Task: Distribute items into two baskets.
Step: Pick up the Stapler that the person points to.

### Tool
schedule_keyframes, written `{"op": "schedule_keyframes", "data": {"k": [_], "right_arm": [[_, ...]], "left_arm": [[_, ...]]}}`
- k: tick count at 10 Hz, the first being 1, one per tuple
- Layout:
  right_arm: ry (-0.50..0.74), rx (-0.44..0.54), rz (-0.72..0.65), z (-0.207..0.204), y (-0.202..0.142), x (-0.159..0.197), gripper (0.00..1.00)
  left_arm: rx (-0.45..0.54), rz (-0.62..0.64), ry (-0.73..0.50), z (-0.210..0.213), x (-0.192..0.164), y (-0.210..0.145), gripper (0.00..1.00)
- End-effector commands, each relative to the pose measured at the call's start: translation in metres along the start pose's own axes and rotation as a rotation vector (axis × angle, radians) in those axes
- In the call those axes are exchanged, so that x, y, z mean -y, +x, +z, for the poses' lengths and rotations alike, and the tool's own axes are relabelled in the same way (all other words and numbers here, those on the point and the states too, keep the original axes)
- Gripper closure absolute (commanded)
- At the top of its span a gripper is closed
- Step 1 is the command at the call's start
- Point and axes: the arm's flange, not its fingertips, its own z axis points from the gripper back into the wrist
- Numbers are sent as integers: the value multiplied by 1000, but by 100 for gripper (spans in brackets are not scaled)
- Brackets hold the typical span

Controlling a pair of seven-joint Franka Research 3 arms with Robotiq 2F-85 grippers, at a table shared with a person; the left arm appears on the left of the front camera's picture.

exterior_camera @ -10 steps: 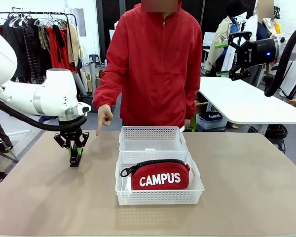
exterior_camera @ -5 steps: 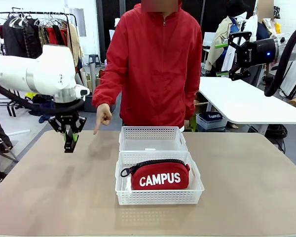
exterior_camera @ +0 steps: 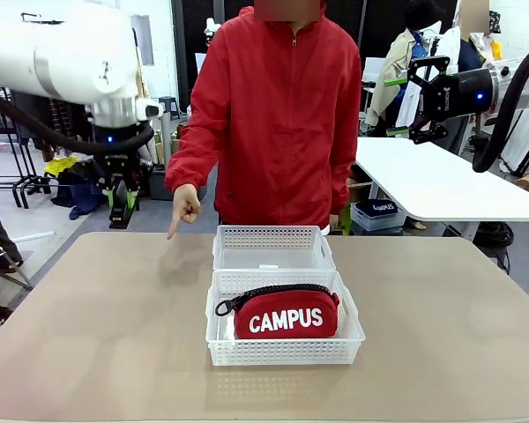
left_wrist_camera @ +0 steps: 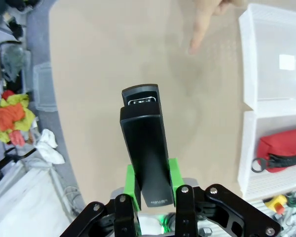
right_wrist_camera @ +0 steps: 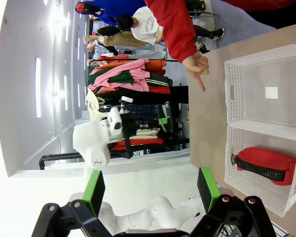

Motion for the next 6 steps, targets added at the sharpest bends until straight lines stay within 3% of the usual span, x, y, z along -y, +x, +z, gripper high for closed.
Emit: {"op": "schedule_keyframes", "data": {"k": [1, 6], "right_arm": [[4, -2, -14, -1, -1, -2, 0], [4, -2, -14, -1, -1, -2, 0]], "left_arm": [[-9, -22, 8, 38, 8, 4, 100], [70, -29, -72, 105, 15, -3, 100]]}}
